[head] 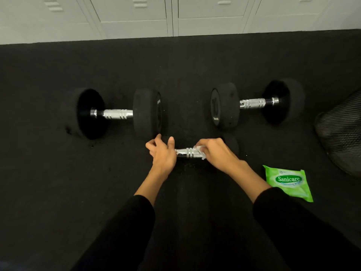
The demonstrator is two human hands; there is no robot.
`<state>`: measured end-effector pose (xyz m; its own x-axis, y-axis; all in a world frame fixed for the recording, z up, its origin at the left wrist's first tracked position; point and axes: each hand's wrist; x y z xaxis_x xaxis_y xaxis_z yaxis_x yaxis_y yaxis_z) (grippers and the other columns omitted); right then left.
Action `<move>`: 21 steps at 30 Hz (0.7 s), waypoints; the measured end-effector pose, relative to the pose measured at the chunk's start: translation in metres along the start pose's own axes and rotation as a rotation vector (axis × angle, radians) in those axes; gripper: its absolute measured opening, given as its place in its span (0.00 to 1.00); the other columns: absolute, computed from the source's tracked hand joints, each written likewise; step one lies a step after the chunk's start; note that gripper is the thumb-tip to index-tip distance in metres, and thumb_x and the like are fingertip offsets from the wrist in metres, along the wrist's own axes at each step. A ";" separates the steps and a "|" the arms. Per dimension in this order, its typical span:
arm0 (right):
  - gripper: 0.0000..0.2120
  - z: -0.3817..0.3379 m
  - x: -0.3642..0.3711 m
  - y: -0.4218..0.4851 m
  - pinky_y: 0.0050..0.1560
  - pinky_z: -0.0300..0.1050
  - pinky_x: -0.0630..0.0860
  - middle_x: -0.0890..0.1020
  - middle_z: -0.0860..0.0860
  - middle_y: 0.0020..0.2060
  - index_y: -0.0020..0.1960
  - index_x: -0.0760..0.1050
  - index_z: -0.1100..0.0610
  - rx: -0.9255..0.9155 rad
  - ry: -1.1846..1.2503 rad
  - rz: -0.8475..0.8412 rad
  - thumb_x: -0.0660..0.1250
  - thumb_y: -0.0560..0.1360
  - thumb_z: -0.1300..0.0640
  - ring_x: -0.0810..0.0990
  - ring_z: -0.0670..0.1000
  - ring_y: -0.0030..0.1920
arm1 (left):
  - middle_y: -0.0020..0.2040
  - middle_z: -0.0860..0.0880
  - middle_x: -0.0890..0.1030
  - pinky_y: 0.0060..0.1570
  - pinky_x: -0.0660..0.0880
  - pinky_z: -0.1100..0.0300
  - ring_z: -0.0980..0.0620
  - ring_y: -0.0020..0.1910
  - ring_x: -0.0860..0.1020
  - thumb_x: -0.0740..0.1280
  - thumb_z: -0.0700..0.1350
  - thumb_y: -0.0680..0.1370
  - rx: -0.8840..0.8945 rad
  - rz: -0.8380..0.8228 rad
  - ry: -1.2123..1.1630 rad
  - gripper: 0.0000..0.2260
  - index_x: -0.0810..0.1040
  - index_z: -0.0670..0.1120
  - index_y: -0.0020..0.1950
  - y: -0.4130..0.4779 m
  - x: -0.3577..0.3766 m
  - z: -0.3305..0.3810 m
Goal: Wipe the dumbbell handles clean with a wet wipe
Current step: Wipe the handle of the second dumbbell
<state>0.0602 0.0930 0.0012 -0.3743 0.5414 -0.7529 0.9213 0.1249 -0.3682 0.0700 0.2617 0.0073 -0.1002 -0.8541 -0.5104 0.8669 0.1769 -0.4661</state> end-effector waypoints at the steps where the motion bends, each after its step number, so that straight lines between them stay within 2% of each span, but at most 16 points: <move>1: 0.12 0.000 -0.001 0.007 0.48 0.52 0.78 0.80 0.56 0.47 0.55 0.78 0.54 0.013 -0.013 -0.015 0.57 0.80 0.61 0.79 0.54 0.45 | 0.73 0.45 0.53 0.68 0.62 0.53 0.44 0.71 0.62 0.56 0.53 0.82 0.010 -0.017 -0.033 0.26 0.55 0.44 0.77 0.001 -0.001 -0.003; 4: 0.13 -0.007 0.002 0.025 0.50 0.53 0.78 0.80 0.58 0.49 0.55 0.79 0.55 0.040 -0.035 -0.052 0.58 0.79 0.62 0.79 0.57 0.48 | 0.73 0.47 0.54 0.64 0.60 0.61 0.47 0.71 0.62 0.58 0.54 0.81 0.024 -0.058 -0.103 0.27 0.56 0.46 0.77 0.001 -0.007 -0.010; 7: 0.12 -0.014 0.011 0.024 0.51 0.55 0.78 0.80 0.58 0.49 0.55 0.79 0.53 0.022 0.002 -0.044 0.59 0.79 0.61 0.79 0.58 0.48 | 0.73 0.49 0.55 0.62 0.60 0.61 0.49 0.71 0.62 0.60 0.58 0.80 0.018 -0.104 -0.178 0.27 0.59 0.52 0.77 0.002 -0.012 -0.016; 9: 0.13 -0.012 0.014 0.010 0.52 0.54 0.78 0.79 0.56 0.49 0.59 0.78 0.51 0.001 0.012 -0.009 0.59 0.80 0.59 0.80 0.57 0.48 | 0.75 0.49 0.57 0.62 0.60 0.60 0.49 0.72 0.62 0.59 0.59 0.79 0.026 -0.130 -0.185 0.27 0.59 0.55 0.77 0.006 -0.013 -0.016; 11: 0.13 -0.007 0.012 -0.005 0.50 0.51 0.78 0.79 0.55 0.48 0.61 0.78 0.50 -0.006 0.014 0.018 0.60 0.80 0.60 0.79 0.55 0.46 | 0.76 0.50 0.59 0.64 0.61 0.59 0.50 0.73 0.61 0.59 0.59 0.80 0.028 -0.147 -0.182 0.26 0.59 0.56 0.76 0.008 -0.014 -0.018; 15: 0.10 -0.005 -0.001 0.002 0.40 0.48 0.76 0.78 0.53 0.42 0.53 0.77 0.53 0.020 0.026 0.012 0.57 0.80 0.60 0.78 0.53 0.41 | 0.76 0.51 0.61 0.64 0.61 0.60 0.51 0.73 0.62 0.59 0.59 0.80 0.050 -0.157 -0.198 0.26 0.59 0.56 0.76 0.008 -0.014 -0.020; 18: 0.11 -0.012 -0.001 0.022 0.47 0.53 0.78 0.77 0.55 0.45 0.50 0.76 0.53 0.071 0.015 -0.047 0.55 0.79 0.60 0.77 0.55 0.44 | 0.75 0.51 0.61 0.62 0.61 0.62 0.52 0.72 0.62 0.59 0.58 0.80 0.056 -0.158 -0.207 0.25 0.59 0.56 0.76 0.007 -0.015 -0.019; 21: 0.11 -0.024 0.007 0.023 0.49 0.52 0.77 0.78 0.56 0.48 0.53 0.78 0.53 0.026 0.022 -0.058 0.58 0.79 0.60 0.78 0.55 0.46 | 0.76 0.50 0.60 0.62 0.61 0.60 0.50 0.73 0.62 0.59 0.58 0.80 0.063 -0.168 -0.212 0.25 0.59 0.55 0.76 0.007 -0.015 -0.018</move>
<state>0.0819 0.1199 0.0008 -0.4241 0.5522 -0.7178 0.8951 0.1352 -0.4249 0.0687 0.2848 -0.0014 -0.1469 -0.9533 -0.2639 0.8758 -0.0013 -0.4826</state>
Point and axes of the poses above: each hand's wrist, its own y-axis towards the middle knuckle, its own x-axis out of the palm, z = x × y
